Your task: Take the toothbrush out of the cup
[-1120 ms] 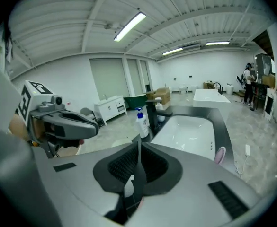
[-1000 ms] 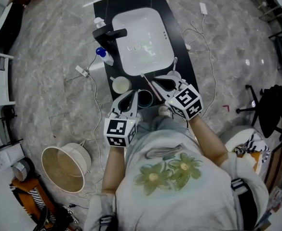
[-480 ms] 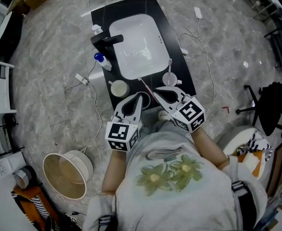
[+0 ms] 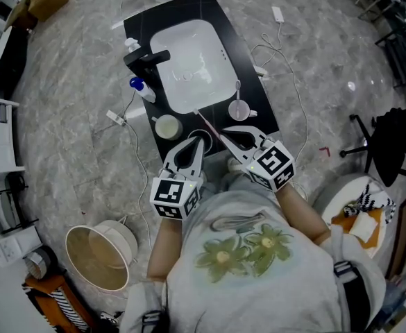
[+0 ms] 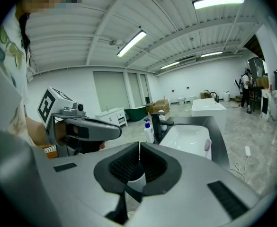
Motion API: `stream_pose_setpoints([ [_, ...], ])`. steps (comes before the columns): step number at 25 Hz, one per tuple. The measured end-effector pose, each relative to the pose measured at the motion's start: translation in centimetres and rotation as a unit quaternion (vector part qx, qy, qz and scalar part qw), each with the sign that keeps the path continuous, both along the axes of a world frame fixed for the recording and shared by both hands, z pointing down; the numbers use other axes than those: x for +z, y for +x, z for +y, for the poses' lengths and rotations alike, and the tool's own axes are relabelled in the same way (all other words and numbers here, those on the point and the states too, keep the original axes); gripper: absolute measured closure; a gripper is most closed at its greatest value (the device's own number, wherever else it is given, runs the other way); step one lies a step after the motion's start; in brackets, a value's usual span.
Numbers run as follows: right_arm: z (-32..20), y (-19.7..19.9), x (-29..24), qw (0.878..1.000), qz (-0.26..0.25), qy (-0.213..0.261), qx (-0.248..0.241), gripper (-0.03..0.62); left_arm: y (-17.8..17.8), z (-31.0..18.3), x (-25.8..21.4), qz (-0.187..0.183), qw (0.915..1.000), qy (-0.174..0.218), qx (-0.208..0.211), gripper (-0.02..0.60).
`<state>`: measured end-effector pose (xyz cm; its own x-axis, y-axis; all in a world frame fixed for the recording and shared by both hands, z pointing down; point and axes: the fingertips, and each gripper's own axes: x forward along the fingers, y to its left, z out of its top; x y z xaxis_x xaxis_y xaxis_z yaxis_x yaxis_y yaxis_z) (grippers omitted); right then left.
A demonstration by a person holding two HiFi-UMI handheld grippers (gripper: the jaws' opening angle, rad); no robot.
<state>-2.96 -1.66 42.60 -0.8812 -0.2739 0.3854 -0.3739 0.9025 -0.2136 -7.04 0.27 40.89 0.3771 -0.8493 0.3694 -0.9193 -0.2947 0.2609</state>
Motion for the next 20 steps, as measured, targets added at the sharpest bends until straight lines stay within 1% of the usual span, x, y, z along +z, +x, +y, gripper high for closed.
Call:
stream_pose_setpoints([
  [4, -0.2, 0.7, 0.4, 1.000, 0.002, -0.003, 0.010, 0.549, 0.5, 0.1, 0.4, -0.013, 0.9999, -0.003, 0.003, 0.563],
  [10, -1.1, 2.1, 0.6, 1.000, 0.012, 0.002, 0.027, 0.549, 1.8, -0.2, 0.6, -0.013, 0.9998, -0.004, 0.012, 0.563],
  [20, -5.0, 6.0, 1.2, 0.997, 0.032, 0.011, 0.066, 0.548, 3.9, -2.3, 0.6, -0.013, 0.9998, -0.002, 0.013, 0.563],
])
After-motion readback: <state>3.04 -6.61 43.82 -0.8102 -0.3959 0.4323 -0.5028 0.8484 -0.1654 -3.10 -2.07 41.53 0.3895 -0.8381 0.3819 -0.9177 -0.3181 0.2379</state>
